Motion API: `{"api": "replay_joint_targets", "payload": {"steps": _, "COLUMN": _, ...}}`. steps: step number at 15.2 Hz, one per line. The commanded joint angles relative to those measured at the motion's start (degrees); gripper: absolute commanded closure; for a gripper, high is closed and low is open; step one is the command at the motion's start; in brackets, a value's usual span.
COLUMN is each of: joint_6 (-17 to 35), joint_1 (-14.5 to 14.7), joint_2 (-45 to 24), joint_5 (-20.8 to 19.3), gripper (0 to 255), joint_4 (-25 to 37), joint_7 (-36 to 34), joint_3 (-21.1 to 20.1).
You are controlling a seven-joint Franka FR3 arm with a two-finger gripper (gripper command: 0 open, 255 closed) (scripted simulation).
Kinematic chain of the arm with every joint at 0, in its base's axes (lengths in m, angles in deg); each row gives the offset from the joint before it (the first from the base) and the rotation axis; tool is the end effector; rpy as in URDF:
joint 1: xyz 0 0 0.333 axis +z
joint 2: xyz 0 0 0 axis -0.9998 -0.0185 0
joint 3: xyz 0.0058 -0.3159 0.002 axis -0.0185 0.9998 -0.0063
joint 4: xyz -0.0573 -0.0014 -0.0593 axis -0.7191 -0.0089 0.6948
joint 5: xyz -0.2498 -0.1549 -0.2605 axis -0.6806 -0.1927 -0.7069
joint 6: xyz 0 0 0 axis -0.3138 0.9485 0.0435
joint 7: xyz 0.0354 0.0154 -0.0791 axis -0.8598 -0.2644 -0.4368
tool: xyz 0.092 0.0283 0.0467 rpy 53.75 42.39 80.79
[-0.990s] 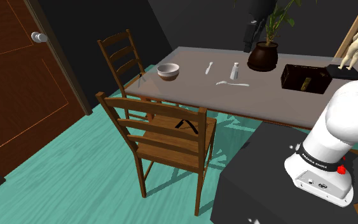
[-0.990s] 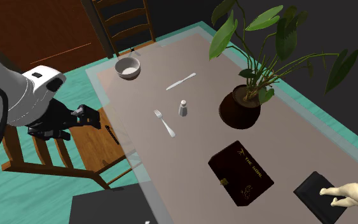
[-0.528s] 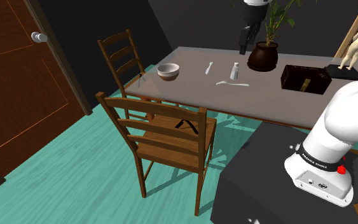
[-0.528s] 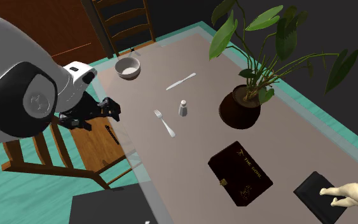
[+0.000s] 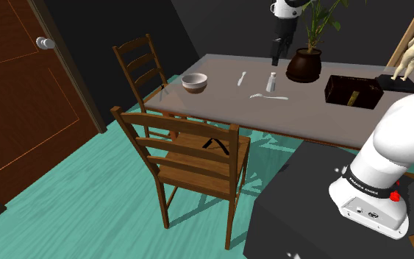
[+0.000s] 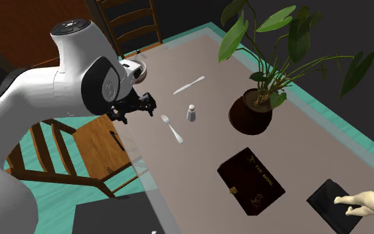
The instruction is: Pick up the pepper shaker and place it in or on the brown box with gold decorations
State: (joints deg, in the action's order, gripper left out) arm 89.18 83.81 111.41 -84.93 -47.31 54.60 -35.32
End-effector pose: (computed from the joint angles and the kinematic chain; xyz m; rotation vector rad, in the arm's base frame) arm 0.4288 -0.1244 0.5301 3.0311 0.1411 0.0319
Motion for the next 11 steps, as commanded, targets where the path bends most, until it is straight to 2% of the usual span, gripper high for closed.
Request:
{"api": "replay_joint_targets", "payload": {"steps": 1, "joint_6": 1.4, "joint_1": -0.6, "joint_2": -3.7, "joint_5": 0.2, "gripper": 0, "joint_4": 2.0, "joint_7": 1.7, "joint_3": 1.6}}
{"api": "replay_joint_targets", "payload": {"steps": 11, "joint_6": 6.0, "joint_1": -4.0, "joint_2": -24.1, "joint_5": 4.9, "gripper": 0, "joint_4": 15.2, "joint_7": 10.7, "joint_3": 7.9}}
